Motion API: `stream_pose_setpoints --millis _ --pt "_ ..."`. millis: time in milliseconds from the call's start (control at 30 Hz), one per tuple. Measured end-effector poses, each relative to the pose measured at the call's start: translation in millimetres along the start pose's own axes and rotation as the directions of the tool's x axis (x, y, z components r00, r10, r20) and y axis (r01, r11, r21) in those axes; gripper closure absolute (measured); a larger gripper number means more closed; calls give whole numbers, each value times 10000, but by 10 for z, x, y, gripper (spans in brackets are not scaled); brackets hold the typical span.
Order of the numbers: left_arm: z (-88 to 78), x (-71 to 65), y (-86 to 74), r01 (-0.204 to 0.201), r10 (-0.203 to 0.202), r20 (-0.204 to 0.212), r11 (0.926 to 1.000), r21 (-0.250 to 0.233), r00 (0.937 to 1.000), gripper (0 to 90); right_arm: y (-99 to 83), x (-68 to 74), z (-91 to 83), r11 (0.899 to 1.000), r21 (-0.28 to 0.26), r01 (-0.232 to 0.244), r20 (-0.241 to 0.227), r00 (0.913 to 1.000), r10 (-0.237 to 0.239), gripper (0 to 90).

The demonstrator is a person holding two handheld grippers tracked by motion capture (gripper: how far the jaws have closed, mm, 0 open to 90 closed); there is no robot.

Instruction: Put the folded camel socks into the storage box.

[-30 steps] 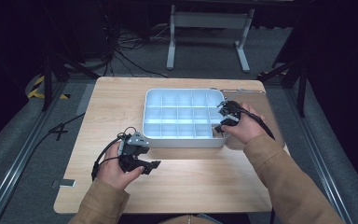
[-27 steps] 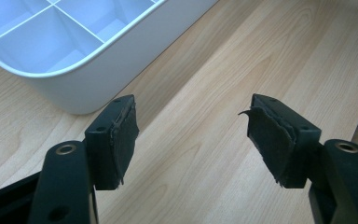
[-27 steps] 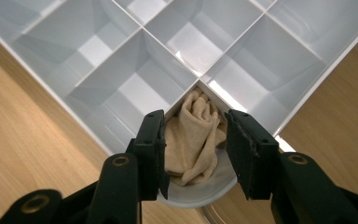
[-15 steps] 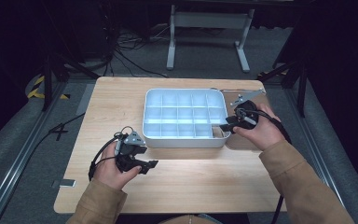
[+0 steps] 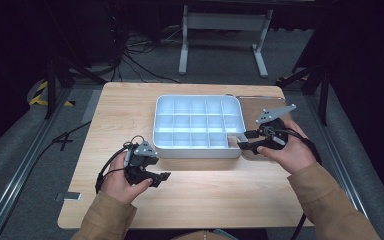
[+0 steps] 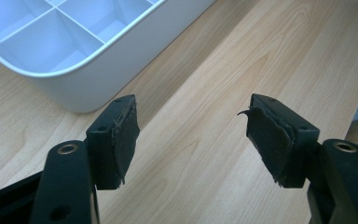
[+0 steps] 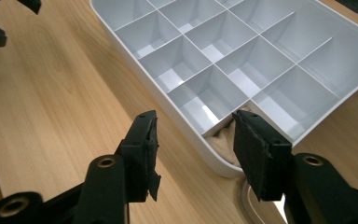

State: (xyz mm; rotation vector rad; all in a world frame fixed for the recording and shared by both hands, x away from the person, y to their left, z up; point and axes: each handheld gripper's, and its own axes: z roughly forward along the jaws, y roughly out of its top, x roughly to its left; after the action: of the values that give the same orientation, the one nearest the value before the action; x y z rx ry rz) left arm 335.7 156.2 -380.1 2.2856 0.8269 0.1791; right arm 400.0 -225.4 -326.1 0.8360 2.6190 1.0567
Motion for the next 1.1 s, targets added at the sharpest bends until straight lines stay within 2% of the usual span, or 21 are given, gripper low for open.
stream_pose_setpoints --millis 233,333,433,567,800,1033,1100 --pt "-15 -43 -9 -173 173 149 9999 -3 9997 348 -152 110 -26 9988 -491 24 -517 9986 -50 472" --pt "-14 -38 -16 -201 200 192 9998 43 9996 347 -215 155 -17 9987 -502 62 -506 9987 -88 467" --pt "-19 -39 -23 -291 291 236 9996 -4 9993 348 -274 193 -7 9984 -476 291 -500 9983 -315 476" --pt "-19 -27 -35 -275 275 196 9996 12 9994 348 -358 264 33 9980 -563 271 -489 9984 -299 464" --pt "-9 -19 -39 -291 288 258 9995 110 9993 348 -486 381 183 9984 -409 377 -793 9960 -409 452" --pt "8 -8 -54 -159 154 257 9997 174 9996 348 -617 420 379 9992 -136 386 -864 9955 -397 450" --pt "12 -4 -54 -231 227 208 9995 228 9995 348 -662 438 437 9991 -115 418 -846 9955 -426 452"
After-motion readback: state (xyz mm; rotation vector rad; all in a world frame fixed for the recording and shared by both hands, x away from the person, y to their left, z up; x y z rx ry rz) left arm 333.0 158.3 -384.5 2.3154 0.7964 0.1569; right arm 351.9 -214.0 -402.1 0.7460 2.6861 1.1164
